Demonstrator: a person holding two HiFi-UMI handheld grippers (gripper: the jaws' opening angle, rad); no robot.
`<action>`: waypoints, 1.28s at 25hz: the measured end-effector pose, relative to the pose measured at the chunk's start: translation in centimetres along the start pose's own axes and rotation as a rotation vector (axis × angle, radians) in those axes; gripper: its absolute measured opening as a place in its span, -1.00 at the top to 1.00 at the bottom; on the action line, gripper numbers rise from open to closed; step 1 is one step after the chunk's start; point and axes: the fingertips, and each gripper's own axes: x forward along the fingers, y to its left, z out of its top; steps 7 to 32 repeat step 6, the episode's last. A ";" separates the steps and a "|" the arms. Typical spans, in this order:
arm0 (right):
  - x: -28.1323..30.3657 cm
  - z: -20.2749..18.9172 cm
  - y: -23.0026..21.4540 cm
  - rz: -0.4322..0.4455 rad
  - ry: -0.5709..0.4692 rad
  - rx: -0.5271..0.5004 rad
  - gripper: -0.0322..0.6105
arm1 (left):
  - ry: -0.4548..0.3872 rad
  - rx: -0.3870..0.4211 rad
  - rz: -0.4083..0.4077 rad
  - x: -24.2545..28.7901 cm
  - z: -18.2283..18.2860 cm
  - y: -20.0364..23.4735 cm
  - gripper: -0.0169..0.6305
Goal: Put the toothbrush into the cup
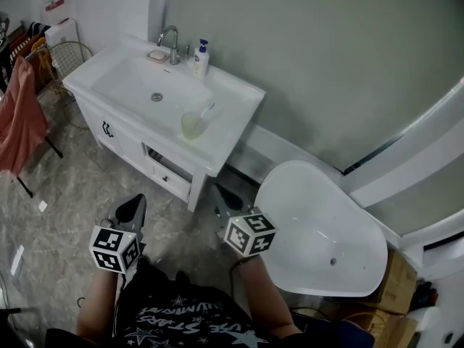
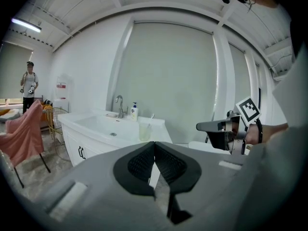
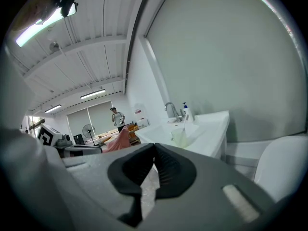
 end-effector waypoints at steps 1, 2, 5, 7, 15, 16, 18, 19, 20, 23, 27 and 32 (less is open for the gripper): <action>-0.1 -0.2 0.1 -0.001 0.001 0.005 0.89 | -0.001 0.001 0.001 -0.1 0.0 0.0 0.92; -0.2 -0.4 0.2 -0.002 0.004 0.011 0.89 | -0.003 0.003 0.001 -0.2 0.0 -0.1 0.92; -0.2 -0.9 0.5 0.001 0.011 0.023 0.89 | -0.005 0.007 -0.008 -0.6 0.3 -0.3 0.92; -0.2 -1.0 0.6 0.003 0.013 0.024 0.89 | -0.004 0.009 -0.013 -0.8 0.4 -0.4 0.92; -0.2 -1.0 0.6 0.003 0.013 0.024 0.89 | -0.004 0.009 -0.013 -0.8 0.4 -0.4 0.92; -0.2 -1.0 0.6 0.003 0.013 0.024 0.89 | -0.004 0.009 -0.013 -0.8 0.4 -0.4 0.92; -0.2 -1.0 0.6 0.003 0.013 0.024 0.89 | -0.004 0.009 -0.013 -0.8 0.4 -0.4 0.92; -0.2 -1.0 0.6 0.003 0.013 0.024 0.89 | -0.004 0.009 -0.013 -0.8 0.4 -0.4 0.92; -0.2 -1.0 0.6 0.003 0.013 0.024 0.89 | -0.004 0.009 -0.013 -0.8 0.4 -0.4 0.92; -0.2 -1.0 0.6 0.003 0.013 0.024 0.89 | -0.004 0.009 -0.013 -0.8 0.4 -0.4 0.92; -0.2 -1.0 0.6 0.003 0.013 0.024 0.89 | -0.004 0.009 -0.013 -0.8 0.4 -0.4 0.92; -0.2 -1.0 0.6 0.003 0.013 0.024 0.89 | -0.004 0.009 -0.013 -0.8 0.4 -0.4 0.92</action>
